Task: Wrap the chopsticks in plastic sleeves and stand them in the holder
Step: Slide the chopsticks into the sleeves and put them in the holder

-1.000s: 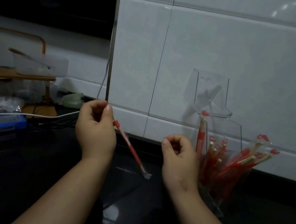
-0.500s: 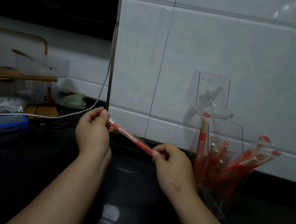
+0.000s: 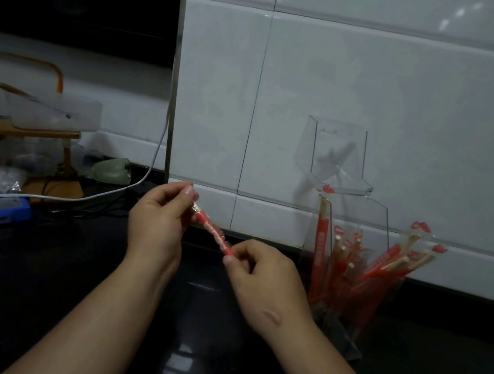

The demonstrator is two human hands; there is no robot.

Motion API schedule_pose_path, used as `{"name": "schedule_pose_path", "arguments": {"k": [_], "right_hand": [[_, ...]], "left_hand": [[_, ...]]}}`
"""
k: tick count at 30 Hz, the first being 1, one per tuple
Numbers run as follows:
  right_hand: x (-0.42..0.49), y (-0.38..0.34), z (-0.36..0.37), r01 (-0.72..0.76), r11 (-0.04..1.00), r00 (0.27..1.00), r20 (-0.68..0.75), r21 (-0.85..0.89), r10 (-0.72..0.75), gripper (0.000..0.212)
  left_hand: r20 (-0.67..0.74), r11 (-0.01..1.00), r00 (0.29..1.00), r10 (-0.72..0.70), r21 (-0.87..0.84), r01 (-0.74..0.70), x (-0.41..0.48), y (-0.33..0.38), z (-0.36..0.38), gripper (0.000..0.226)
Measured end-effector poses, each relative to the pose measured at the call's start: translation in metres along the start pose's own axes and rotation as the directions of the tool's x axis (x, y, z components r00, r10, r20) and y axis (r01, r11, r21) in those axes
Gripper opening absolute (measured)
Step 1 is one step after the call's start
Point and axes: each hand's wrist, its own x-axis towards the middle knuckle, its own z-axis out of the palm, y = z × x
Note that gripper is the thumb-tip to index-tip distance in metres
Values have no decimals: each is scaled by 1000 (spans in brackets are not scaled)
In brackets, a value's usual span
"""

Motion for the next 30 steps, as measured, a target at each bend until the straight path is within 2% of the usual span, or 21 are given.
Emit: {"name": "schedule_pose_path", "arguments": {"k": [3,6,9,12,15,18,21,24,27,30], "right_hand": [[0,-1,-2,27,999,999,-45,25,-26,13],[-1,-6,-6,104,992,981,-171,70,-91,12],[-5,-16,-17,224,971,935,-300,85,-189,8],[-9,-25,-31,313,949,854,-451,44,-261,7],[-12,-29,-51,342,940,807,-516,12,-287,13],[-12,-29,-74,360,932,762,-594,54,-260,12],[-13,-30,-94,387,910,702,-687,148,-187,11],[-13,-27,-113,394,897,621,-777,203,-97,11],[-11,-21,-128,377,903,537,-843,207,-31,9],[-6,-13,-129,257,950,546,-838,179,10,8]], "left_hand": [[46,999,999,19,-30,-17,-4,0,3,13],[112,995,992,-49,-80,58,-10,-4,5,29],[252,994,966,-57,104,31,-17,-9,11,27],[399,954,916,-47,290,-78,-29,-16,18,20],[549,879,835,-19,407,-247,-38,-26,21,26],[662,702,750,4,533,-474,-45,-34,21,34],[704,571,708,52,561,-600,-56,-34,27,38],[741,495,666,90,547,-675,-61,-35,32,53],[744,465,660,104,550,-694,-61,-38,32,57],[739,457,662,123,550,-699,-63,-38,33,59]]}}
